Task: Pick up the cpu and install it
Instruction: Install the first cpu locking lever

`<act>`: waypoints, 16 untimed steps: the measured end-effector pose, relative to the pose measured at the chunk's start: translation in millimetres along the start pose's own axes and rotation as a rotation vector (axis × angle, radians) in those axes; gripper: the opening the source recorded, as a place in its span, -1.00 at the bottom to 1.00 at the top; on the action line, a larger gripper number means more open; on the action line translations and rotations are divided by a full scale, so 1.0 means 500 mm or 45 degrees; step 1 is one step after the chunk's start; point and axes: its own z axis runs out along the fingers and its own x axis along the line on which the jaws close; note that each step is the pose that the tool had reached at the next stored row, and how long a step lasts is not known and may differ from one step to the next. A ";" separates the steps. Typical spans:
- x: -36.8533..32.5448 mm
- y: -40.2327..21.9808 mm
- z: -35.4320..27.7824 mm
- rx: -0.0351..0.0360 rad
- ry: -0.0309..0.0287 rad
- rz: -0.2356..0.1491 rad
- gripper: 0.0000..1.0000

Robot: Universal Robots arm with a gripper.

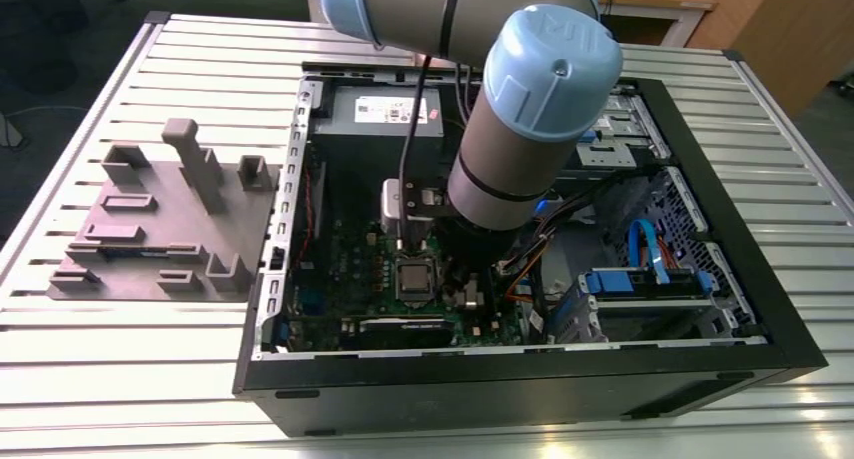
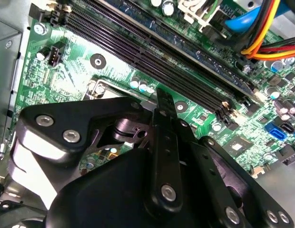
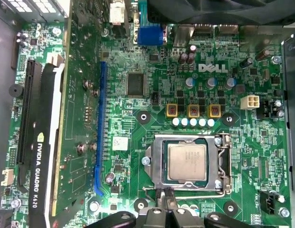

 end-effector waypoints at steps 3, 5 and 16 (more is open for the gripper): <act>0.000 0.000 0.000 0.0001 -0.0002 0.000 -0.79; 0.000 0.000 -0.003 0.0005 -0.0018 0.000 -0.79; -0.001 0.005 -0.048 0.0001 -0.0012 0.000 -0.79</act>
